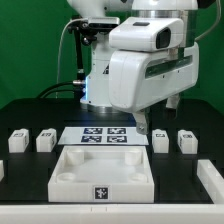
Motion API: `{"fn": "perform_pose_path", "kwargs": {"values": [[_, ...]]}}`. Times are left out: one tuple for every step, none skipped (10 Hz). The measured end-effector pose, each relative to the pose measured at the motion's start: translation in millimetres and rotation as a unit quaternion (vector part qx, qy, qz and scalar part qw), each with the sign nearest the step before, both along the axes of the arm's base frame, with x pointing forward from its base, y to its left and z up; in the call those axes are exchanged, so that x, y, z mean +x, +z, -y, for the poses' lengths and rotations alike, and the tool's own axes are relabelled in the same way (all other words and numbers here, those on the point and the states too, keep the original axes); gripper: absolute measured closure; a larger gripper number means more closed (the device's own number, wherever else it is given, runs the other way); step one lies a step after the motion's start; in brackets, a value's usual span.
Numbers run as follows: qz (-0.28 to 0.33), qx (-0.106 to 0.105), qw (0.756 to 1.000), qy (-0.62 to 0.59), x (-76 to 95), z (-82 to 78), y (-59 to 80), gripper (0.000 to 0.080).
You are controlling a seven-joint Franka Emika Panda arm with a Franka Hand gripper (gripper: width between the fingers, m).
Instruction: Assemble one leg
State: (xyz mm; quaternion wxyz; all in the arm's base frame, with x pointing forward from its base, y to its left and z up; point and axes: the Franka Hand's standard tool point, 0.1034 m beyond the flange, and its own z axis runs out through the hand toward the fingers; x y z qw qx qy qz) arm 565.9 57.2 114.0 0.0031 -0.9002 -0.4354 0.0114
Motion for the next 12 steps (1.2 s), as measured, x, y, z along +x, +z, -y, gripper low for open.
{"fn": "perform_pose_path", "kwargs": {"values": [[0.0, 0.0, 1.0, 0.0, 0.0, 0.0, 0.0, 0.015], [0.0, 0.0, 1.0, 0.0, 0.0, 0.0, 0.0, 0.015], [0.0, 0.0, 1.0, 0.0, 0.0, 0.0, 0.0, 0.015], [0.0, 0.0, 1.0, 0.0, 0.0, 0.0, 0.0, 0.015], [0.0, 0.0, 1.0, 0.0, 0.0, 0.0, 0.0, 0.015], [0.0, 0.0, 1.0, 0.0, 0.0, 0.0, 0.0, 0.015], [0.0, 0.0, 1.0, 0.003, 0.0, 0.0, 0.0, 0.015], [0.0, 0.0, 1.0, 0.014, 0.0, 0.1, -0.1, 0.015], [0.005, 0.002, 1.0, 0.025, -3.5, 1.9, -2.7, 0.015], [0.007, 0.002, 0.998, 0.057, -30.5, 10.4, -14.3, 0.015], [0.001, 0.001, 0.99, 0.14, -59.8, 20.0, -20.8, 0.015], [0.006, 0.003, 0.98, 0.199, -81.6, 29.7, -30.1, 0.015]]}}
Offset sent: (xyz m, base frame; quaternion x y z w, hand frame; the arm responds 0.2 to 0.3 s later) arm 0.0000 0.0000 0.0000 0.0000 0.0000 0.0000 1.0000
